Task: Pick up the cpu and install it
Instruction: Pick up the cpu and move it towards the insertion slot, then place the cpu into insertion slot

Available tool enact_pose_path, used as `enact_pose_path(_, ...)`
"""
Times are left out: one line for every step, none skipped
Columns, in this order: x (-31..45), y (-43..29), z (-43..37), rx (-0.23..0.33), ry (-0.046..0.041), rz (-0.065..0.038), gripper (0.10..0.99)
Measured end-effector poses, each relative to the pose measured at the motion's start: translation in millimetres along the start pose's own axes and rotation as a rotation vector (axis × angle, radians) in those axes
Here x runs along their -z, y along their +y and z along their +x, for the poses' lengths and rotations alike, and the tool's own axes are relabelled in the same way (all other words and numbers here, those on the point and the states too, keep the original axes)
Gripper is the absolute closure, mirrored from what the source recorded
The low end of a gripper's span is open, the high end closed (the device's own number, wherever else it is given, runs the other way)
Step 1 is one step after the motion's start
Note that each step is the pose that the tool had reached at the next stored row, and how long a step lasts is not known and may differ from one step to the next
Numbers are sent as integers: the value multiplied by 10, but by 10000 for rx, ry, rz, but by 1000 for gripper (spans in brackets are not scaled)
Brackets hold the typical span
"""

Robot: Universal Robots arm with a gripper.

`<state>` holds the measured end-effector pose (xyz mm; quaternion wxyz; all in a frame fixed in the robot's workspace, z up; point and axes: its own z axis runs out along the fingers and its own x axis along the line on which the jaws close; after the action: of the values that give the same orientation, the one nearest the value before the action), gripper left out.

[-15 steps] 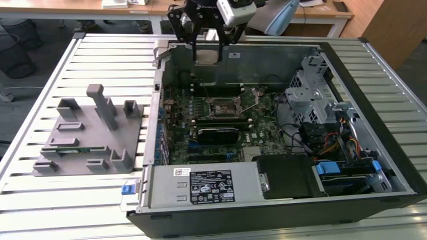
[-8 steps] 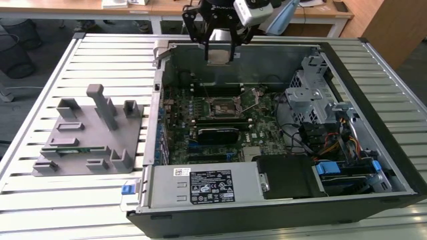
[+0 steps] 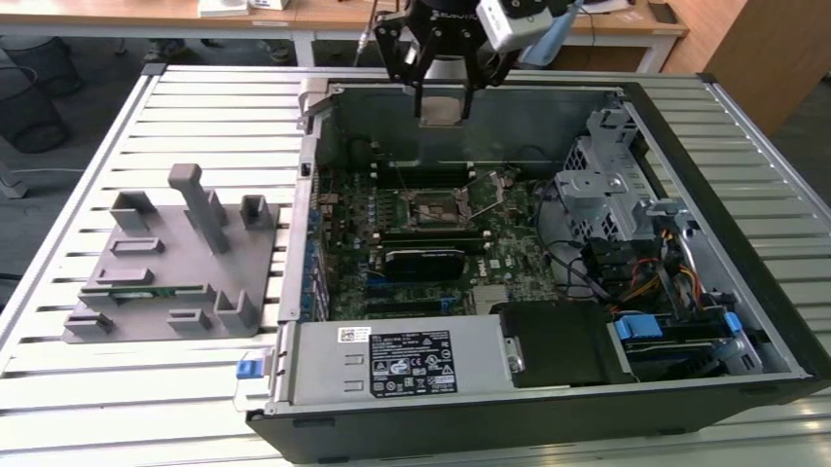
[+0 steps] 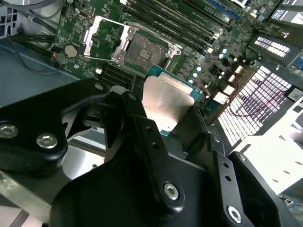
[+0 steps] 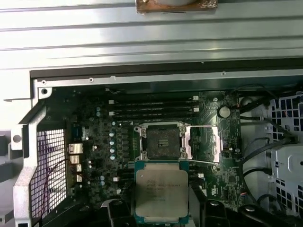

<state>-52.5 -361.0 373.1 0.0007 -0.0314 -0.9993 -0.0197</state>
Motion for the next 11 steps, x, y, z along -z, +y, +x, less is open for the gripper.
enact_pose_path(-1,3,-12,0,-1,-1,549)
enact_pose_path(-3,6,-25,0,0,0,549)
enact_pose_path(-4,8,-37,0,0,1,549)
enact_pose_path(-4,10,-49,-2,0,1,549)
enact_pose_path(-5,10,-58,-5,-1,3,549)
enact_pose_path(-5,10,-64,-12,-1,4,549)
enact_pose_path(-5,11,-68,-20,-1,6,549)
enact_pose_path(-5,11,-70,-26,-2,7,549)
enact_pose_path(-5,11,-71,-38,-2,8,549)
enact_pose_path(-5,11,-71,-68,-3,8,549)
enact_pose_path(-5,11,-71,-113,-5,8,549)
